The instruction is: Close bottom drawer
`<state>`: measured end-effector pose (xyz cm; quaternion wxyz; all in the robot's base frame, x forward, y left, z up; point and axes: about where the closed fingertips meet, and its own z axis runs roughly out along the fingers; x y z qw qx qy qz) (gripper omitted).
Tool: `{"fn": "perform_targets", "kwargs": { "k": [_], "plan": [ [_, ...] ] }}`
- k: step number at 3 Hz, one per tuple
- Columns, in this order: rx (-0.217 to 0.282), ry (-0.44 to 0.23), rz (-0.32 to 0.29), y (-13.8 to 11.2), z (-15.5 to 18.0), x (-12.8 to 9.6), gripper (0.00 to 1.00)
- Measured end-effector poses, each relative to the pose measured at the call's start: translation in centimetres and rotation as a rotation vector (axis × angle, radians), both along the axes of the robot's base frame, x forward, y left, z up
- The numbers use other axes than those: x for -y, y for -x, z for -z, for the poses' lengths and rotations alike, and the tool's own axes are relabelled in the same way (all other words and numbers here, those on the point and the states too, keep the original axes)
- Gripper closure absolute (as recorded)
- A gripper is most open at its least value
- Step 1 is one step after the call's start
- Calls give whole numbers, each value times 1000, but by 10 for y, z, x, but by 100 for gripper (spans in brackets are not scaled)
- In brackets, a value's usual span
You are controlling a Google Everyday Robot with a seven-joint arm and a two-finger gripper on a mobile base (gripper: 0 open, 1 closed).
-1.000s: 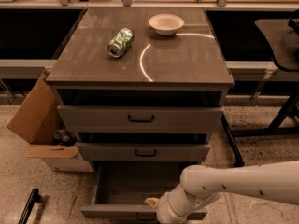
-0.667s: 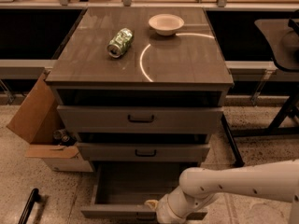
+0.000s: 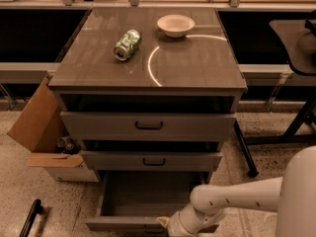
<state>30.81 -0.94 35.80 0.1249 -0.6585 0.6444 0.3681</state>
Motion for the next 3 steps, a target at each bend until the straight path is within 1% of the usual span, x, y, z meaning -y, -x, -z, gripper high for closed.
{"fn": "perform_targets", "kwargs": {
  "k": [1,2,3],
  "plan": [
    [-9,-2,8,1,29,3,19],
    [-10,15,44,-1,55,13,42],
    [-7,37,95,-9,81,33,65]
  ]
}}
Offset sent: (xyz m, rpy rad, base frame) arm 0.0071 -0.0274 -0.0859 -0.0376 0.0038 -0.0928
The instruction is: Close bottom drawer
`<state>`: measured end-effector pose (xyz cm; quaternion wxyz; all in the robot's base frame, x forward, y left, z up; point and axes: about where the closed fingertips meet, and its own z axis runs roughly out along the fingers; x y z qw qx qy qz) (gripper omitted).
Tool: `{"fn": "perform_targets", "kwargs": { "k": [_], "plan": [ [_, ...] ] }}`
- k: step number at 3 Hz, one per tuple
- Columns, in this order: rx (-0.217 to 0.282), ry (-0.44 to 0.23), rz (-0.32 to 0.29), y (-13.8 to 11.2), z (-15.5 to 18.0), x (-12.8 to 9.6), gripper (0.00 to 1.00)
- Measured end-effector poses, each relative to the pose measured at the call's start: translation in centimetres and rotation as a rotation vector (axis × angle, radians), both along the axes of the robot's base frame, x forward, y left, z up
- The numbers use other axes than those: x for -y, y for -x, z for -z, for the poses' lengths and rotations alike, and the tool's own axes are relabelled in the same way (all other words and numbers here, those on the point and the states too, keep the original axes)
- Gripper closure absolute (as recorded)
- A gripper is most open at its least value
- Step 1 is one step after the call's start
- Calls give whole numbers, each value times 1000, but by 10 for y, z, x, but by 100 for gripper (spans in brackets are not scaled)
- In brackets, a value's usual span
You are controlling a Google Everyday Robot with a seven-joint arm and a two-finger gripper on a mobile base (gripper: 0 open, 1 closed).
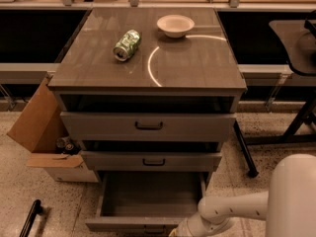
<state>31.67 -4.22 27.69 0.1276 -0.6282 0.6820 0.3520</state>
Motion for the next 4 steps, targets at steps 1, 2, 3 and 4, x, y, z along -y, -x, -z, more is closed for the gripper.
{"fn": "perform_targets", "kwargs": {
  "k": [1,2,3,4],
  "plan": [
    [-30,12,53,-7,36,21,89],
    [-25,10,64,-14,41,20,100],
    [-25,10,64,-14,41,20,100],
    [4,61,63,-18,53,24,100]
  ]
}}
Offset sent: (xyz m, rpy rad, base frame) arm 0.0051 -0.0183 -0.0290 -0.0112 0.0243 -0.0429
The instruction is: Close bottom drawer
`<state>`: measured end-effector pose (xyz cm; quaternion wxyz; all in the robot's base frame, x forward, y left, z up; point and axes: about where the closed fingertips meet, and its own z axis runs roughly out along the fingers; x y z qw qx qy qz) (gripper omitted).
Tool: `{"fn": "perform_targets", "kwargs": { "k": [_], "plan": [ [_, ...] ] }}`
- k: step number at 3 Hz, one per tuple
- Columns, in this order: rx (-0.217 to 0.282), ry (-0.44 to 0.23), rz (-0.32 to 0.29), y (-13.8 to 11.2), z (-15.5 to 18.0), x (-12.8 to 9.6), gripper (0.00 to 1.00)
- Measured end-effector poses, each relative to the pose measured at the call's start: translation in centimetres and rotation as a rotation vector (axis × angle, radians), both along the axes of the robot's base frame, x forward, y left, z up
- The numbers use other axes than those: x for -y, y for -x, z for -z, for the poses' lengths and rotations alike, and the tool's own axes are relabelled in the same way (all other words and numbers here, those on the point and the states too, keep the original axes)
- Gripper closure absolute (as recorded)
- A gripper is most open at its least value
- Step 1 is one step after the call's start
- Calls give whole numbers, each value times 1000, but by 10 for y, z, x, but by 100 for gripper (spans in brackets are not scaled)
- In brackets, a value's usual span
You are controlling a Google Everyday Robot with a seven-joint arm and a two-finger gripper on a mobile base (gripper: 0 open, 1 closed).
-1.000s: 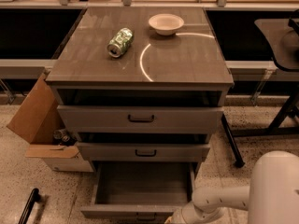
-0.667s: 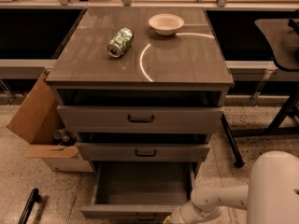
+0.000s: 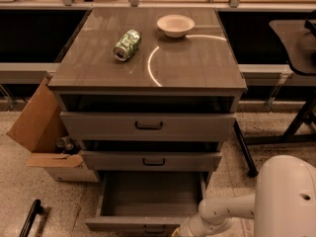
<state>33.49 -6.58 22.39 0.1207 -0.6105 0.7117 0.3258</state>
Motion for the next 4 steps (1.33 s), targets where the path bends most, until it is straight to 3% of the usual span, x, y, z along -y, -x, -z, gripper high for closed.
{"fn": "perform_targets", "kwargs": {
  "k": [2,3,4],
  "plan": [
    [67,65,18,-33,44,36,100],
    [130,63,25,-58,60,48,100],
    [145,64,25,-64,64,50,100]
  ]
}}
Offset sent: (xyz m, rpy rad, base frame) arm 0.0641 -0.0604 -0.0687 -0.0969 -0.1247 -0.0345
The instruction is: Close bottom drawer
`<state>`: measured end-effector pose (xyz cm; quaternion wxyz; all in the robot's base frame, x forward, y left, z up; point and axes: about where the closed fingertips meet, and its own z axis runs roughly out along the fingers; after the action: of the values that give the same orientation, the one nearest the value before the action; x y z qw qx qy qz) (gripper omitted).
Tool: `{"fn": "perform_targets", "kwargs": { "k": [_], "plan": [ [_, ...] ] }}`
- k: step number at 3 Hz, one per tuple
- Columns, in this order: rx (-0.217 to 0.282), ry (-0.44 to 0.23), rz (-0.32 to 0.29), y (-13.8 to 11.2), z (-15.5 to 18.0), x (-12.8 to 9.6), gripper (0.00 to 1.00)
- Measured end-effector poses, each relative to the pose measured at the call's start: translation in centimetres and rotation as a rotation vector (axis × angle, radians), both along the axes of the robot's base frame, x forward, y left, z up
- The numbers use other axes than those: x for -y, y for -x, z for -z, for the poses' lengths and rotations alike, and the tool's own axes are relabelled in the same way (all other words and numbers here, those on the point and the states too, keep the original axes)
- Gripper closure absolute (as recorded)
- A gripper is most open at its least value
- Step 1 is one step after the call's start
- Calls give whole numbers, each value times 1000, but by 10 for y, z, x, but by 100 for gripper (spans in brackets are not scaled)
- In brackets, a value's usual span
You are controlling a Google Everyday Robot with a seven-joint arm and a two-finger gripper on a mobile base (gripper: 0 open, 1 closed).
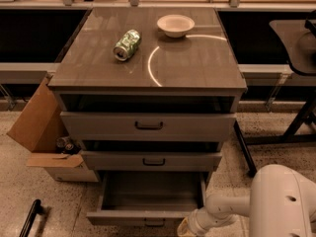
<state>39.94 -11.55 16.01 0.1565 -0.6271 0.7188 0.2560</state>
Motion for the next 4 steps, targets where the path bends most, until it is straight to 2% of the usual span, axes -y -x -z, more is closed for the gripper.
{"fn": "perform_targets", "kwargs": {
  "k": [1,2,4],
  "plan": [
    [41,-8,-2,-16,5,1,100],
    [41,-8,-2,-16,5,1,100],
    [141,-50,73,-52,14,14,100]
  ]
}}
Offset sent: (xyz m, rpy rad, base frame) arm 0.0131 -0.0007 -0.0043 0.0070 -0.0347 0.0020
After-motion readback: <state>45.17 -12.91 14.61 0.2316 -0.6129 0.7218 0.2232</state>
